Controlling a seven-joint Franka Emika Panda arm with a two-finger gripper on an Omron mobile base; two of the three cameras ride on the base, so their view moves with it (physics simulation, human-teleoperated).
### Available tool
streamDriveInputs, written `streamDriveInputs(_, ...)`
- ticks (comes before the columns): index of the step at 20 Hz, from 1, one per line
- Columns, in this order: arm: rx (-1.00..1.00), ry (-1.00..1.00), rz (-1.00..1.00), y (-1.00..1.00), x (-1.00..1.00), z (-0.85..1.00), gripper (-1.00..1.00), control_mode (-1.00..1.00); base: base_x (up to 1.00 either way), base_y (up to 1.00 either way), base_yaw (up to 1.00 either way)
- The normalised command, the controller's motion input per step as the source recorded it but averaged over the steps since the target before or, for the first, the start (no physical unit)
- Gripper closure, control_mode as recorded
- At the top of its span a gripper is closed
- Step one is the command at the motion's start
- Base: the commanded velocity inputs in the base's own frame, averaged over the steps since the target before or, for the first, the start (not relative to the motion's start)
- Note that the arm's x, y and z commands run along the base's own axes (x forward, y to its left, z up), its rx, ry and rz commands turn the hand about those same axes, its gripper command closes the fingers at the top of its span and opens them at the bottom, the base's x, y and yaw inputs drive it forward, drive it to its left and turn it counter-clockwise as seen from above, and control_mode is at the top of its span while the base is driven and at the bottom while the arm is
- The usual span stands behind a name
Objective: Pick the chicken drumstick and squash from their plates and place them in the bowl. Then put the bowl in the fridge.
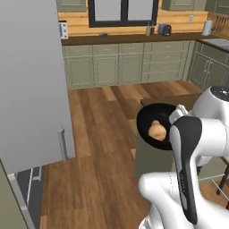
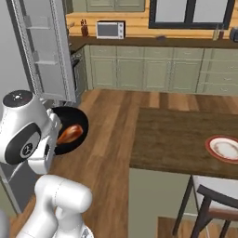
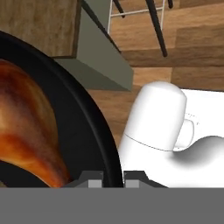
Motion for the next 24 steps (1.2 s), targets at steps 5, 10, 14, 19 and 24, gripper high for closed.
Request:
streamDriveInputs(5,0.0,0.0,0.0,0.0,0.0,0.0,1.0,1.0,0.53,0.33,0.09)
streamDriveInputs(10,0.0,0.0,0.0,0.0,0.0,0.0,1.0,1.0,0.44,-0.04,0.02)
streamDriveInputs(14,0.0,0.0,0.0,0.0,0.0,0.0,1.0,1.0,0.67,-0.08,0.01)
streamDriveInputs(19,0.0,0.0,0.0,0.0,0.0,0.0,1.0,1.0,0.85,-0.07,0.03)
streamDriveInputs(24,0.0,0.0,0.0,0.0,0.0,0.0,1.0,1.0,0.88,-0.01,0.05)
